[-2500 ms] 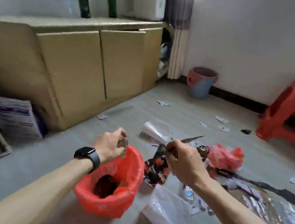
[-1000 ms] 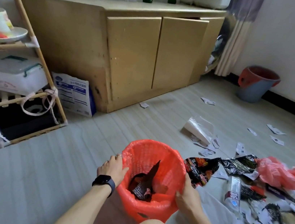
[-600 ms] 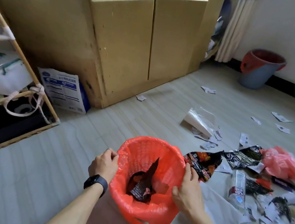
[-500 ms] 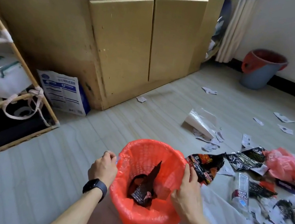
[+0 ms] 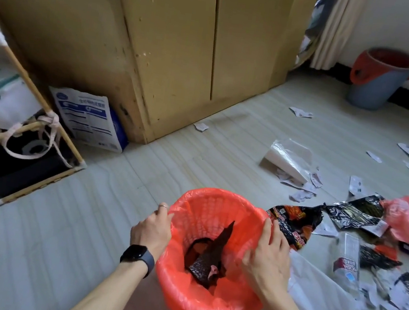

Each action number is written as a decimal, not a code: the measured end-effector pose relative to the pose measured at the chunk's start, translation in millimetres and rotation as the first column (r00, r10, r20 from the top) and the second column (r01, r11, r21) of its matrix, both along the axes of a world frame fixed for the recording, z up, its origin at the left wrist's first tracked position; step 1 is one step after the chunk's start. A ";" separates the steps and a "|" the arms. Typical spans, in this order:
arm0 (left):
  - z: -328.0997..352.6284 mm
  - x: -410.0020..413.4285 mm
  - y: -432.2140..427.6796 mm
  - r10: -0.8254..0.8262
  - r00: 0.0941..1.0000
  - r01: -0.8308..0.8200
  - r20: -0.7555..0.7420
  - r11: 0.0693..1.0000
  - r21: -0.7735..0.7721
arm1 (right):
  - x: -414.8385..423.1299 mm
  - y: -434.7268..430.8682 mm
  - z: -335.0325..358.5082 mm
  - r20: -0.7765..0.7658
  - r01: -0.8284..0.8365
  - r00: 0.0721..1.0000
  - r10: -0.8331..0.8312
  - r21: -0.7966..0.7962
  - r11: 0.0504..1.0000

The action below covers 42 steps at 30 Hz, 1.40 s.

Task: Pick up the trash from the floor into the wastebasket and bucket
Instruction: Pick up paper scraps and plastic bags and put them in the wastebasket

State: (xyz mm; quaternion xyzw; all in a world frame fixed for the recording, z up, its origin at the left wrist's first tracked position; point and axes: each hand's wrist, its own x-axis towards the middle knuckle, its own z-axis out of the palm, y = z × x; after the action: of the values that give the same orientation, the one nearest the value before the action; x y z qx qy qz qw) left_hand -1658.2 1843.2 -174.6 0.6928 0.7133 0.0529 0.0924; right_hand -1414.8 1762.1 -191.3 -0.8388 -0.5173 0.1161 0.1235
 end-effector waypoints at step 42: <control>-23.1 17.4 6.2 -0.080 0.961 0.100 0.264 0.993 -0.065 | 3.1 -2.6 -5.0 -0.048 -0.109 0.993 0.109 0.013 0.994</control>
State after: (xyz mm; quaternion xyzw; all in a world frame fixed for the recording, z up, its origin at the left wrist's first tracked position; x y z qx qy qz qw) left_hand -1640.8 1849.4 -197.7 0.7073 0.6641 0.1116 0.2149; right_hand -1411.7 1759.5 -196.3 -0.8057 -0.5597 0.1403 0.1340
